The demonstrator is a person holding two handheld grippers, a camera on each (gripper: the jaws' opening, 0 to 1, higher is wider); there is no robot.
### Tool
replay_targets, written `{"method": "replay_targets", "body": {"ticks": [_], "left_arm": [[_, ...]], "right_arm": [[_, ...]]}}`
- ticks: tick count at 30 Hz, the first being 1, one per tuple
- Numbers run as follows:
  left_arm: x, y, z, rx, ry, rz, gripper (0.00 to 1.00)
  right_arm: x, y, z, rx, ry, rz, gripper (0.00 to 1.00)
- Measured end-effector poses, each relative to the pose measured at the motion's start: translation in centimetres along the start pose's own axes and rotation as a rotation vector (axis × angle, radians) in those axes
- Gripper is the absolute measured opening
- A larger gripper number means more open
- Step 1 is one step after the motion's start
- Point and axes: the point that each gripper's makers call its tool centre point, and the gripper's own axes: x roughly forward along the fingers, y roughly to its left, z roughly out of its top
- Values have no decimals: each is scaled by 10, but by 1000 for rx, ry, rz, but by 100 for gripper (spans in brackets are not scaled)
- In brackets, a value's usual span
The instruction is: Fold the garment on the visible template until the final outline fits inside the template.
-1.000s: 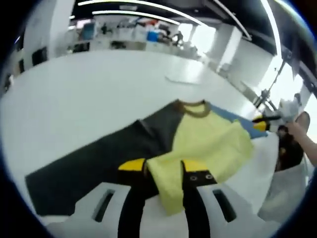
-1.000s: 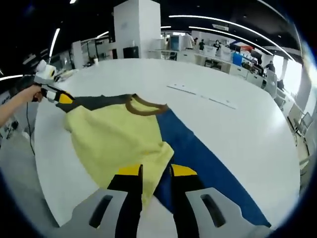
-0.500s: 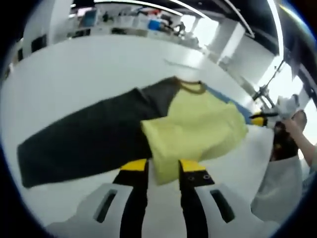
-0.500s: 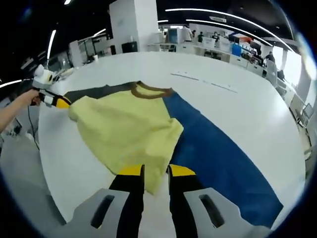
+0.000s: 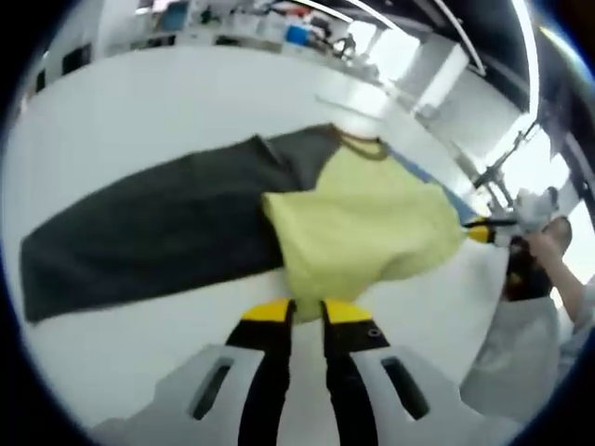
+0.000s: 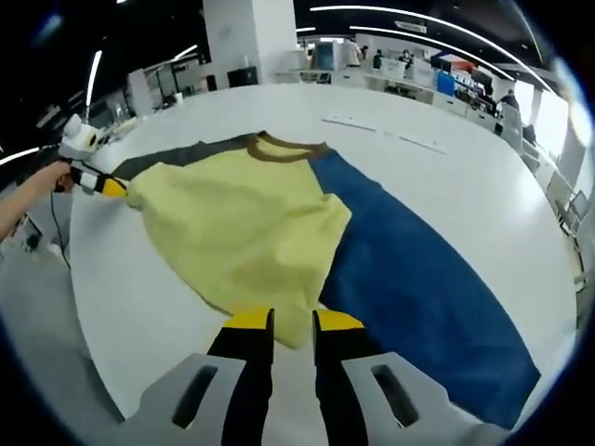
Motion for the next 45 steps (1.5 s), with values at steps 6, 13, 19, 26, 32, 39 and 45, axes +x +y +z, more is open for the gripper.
{"method": "replay_targets", "body": {"ticks": [6,13,19,26,32,39,45], "left_arm": [[0,0,-4,-27,14,-6,1],[1,1,-5,-37,16,-10,0],[-1,1,-3,-44,25,-16,0],[-8,0,4,-32,11,-15,0],[-18,-9,3,3,14,-30,0],[-37,-19,10,14,-40,-38,0],[-51,-25,21,37,-86,-37,0]], "right_arm": [[4,-4,-5,12,9,-13,12],[5,-3,-8,33,16,-7,11],[3,-4,-7,29,21,-13,4],[-2,-1,-2,19,10,-12,2],[-13,-1,3,6,-3,-16,2],[-32,2,11,-13,-43,-26,2],[-48,1,18,-4,-76,-37,2]]}}
